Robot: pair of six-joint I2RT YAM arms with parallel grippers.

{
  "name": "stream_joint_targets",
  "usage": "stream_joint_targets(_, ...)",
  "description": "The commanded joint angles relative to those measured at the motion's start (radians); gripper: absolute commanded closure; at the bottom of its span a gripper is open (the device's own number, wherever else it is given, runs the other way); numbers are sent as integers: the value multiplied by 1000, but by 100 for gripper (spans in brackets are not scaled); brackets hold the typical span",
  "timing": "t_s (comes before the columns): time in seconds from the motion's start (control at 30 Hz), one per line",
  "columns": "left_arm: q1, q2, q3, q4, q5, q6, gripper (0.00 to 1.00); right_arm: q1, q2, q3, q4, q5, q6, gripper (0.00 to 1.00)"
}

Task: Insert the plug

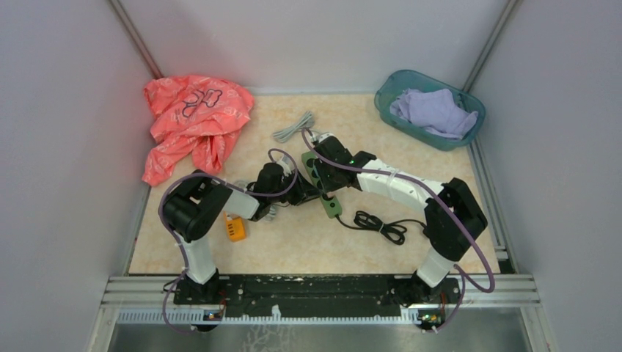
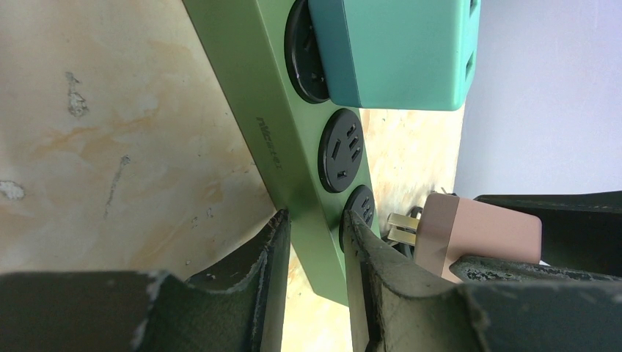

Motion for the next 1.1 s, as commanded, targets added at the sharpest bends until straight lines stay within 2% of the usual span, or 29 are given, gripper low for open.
stream_joint_targets(0.0, 3, 3, 6, -16, 0, 21, 62, 9, -3, 0, 37, 24, 12, 100)
stream_joint_targets(0.7, 3, 10, 11, -17, 4, 20, 62, 9, 75, -17, 23, 51, 7, 100)
stream_joint_targets(1.07, 2, 16, 13, -16, 7, 17, 63, 39, 144, -106, 12, 68, 5, 100)
